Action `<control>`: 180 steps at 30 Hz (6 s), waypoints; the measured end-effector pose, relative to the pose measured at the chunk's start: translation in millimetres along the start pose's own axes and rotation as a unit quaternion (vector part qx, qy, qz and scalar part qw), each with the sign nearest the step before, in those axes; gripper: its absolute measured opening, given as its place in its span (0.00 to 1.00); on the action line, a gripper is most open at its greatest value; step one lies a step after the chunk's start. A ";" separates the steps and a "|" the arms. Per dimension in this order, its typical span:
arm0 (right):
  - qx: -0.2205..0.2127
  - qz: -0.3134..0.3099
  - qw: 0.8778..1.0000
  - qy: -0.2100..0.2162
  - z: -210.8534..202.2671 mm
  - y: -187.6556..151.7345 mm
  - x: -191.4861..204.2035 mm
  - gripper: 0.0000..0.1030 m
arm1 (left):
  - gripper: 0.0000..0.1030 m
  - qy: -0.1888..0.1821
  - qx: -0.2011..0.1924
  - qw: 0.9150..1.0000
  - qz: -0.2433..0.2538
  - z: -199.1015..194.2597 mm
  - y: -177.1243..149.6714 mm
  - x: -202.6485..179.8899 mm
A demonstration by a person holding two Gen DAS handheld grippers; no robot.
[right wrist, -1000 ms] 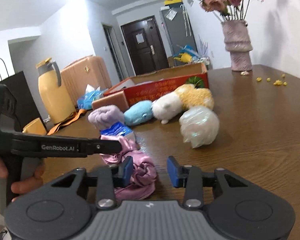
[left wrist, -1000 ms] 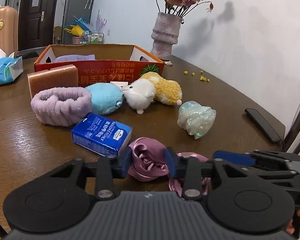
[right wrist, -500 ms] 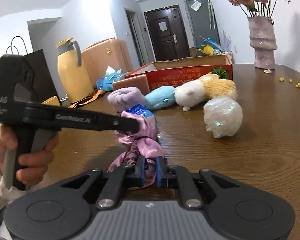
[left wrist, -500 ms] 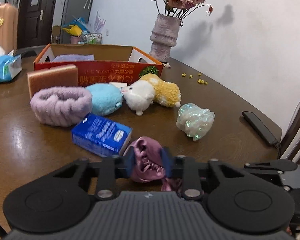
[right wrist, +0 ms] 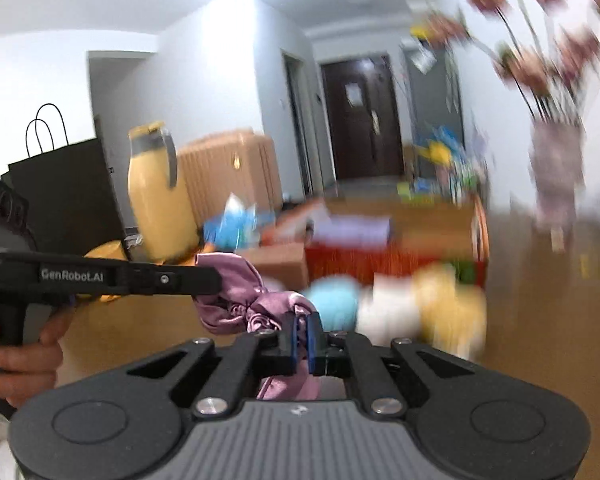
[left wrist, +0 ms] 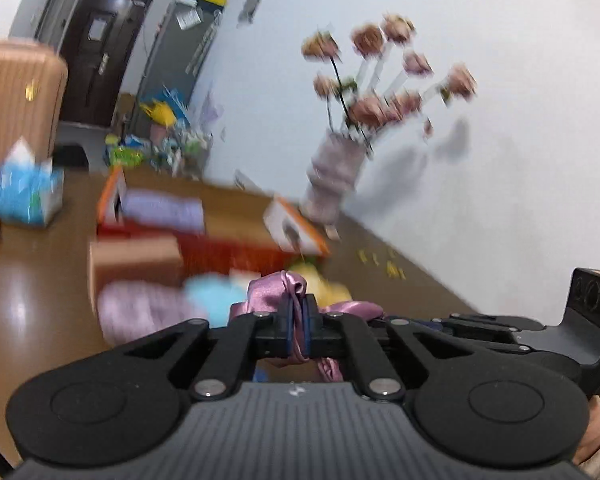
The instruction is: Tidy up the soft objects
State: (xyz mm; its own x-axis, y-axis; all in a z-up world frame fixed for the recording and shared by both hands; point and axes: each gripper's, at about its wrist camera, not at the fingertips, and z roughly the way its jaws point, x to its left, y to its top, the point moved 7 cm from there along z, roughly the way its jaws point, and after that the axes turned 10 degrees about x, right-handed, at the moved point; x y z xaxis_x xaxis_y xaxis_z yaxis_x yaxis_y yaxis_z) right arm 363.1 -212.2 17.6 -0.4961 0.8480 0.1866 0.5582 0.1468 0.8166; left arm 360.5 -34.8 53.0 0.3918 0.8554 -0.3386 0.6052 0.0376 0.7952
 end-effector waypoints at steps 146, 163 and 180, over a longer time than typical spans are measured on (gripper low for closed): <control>0.082 0.203 0.972 0.090 -17.3 -124.9 25.4 0.26 | 0.23 -0.058 0.103 0.986 -0.116 -36.3 -144.0 21.7; 0.027 0.168 0.985 0.022 131.3 163.6 -89.6 0.25 | 0.22 -0.029 0.056 0.992 -0.105 113.5 140.5 103.3; 0.218 0.208 0.952 0.055 296.7 105.4 -83.7 0.25 | 0.22 0.163 0.161 0.973 -0.018 172.3 89.8 169.1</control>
State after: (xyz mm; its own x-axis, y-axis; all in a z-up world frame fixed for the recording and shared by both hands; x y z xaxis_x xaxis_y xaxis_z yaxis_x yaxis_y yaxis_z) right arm 660.8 -116.6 -73.9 -0.2247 0.8239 0.5203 0.9329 0.0276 0.3591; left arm 600.5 24.3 -19.5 0.1577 0.9769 -0.1441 0.8209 -0.0486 0.5690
